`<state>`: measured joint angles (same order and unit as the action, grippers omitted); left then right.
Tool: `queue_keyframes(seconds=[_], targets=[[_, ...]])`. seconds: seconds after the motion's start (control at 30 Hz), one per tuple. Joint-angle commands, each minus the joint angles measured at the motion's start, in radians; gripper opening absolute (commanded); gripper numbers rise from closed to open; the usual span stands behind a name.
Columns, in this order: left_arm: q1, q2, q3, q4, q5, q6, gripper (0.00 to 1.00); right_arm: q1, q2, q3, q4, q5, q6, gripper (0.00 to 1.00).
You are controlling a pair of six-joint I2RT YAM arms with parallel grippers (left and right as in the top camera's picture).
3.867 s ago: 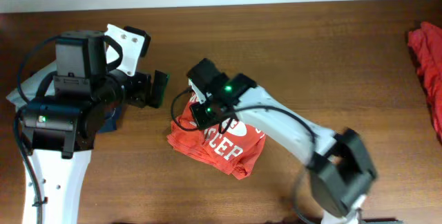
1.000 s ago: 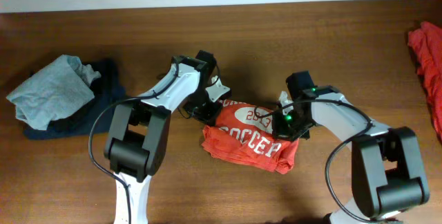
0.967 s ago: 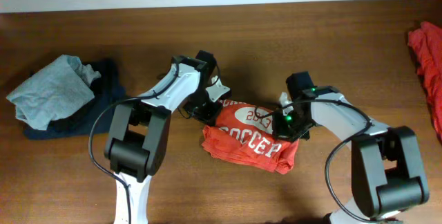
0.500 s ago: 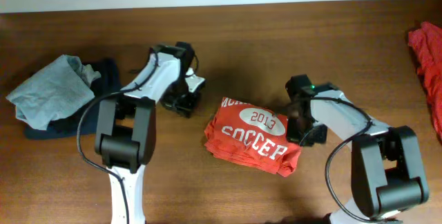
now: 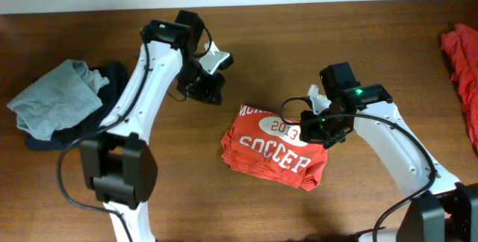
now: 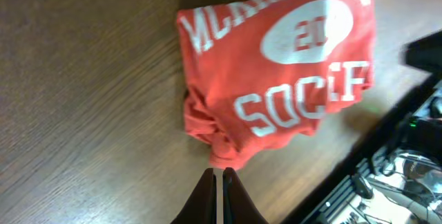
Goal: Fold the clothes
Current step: 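Grasp the folded shirt's left and right edges with both grippers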
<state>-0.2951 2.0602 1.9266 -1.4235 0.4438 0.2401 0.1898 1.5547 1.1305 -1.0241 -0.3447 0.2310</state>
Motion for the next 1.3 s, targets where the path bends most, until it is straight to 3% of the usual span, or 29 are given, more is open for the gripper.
queue_keyframes(seconds=[0.0,0.13,0.37,0.5,0.67,0.87,1.0,1.1,1.27], targets=[[-0.040,-0.050,-0.024,0.001,0.081,0.069,0.11,0.000,-0.004,0.006,-0.005,-0.070,-0.039,0.16],[-0.113,-0.050,-0.154,0.053,0.071,0.068,0.14,0.000,-0.002,0.006,-0.009,-0.059,-0.032,0.20],[-0.154,-0.050,-0.432,0.209,0.067,0.045,0.20,0.000,0.043,-0.063,-0.023,-0.040,0.058,0.20],[-0.154,-0.050,-0.542,0.304,0.012,0.040,0.23,0.002,0.072,-0.142,0.083,-0.076,-0.001,0.19],[-0.154,-0.050,-0.610,0.375,-0.115,-0.060,0.23,0.029,0.074,-0.253,0.202,-0.089,-0.014,0.19],[-0.135,-0.050,-0.617,0.403,-0.231,-0.174,0.23,0.031,0.074,-0.325,0.192,0.286,0.230,0.09],[-0.077,-0.050,-0.617,0.406,-0.232,-0.203,0.22,0.031,0.074,-0.319,0.123,0.388,0.312,0.04],[-0.043,-0.056,-0.617,0.402,-0.213,-0.202,0.17,0.032,0.073,-0.313,0.124,0.372,0.296,0.04],[-0.020,-0.167,-0.616,0.398,-0.015,-0.115,0.19,0.033,0.073,-0.284,0.123,0.328,0.229,0.04]])
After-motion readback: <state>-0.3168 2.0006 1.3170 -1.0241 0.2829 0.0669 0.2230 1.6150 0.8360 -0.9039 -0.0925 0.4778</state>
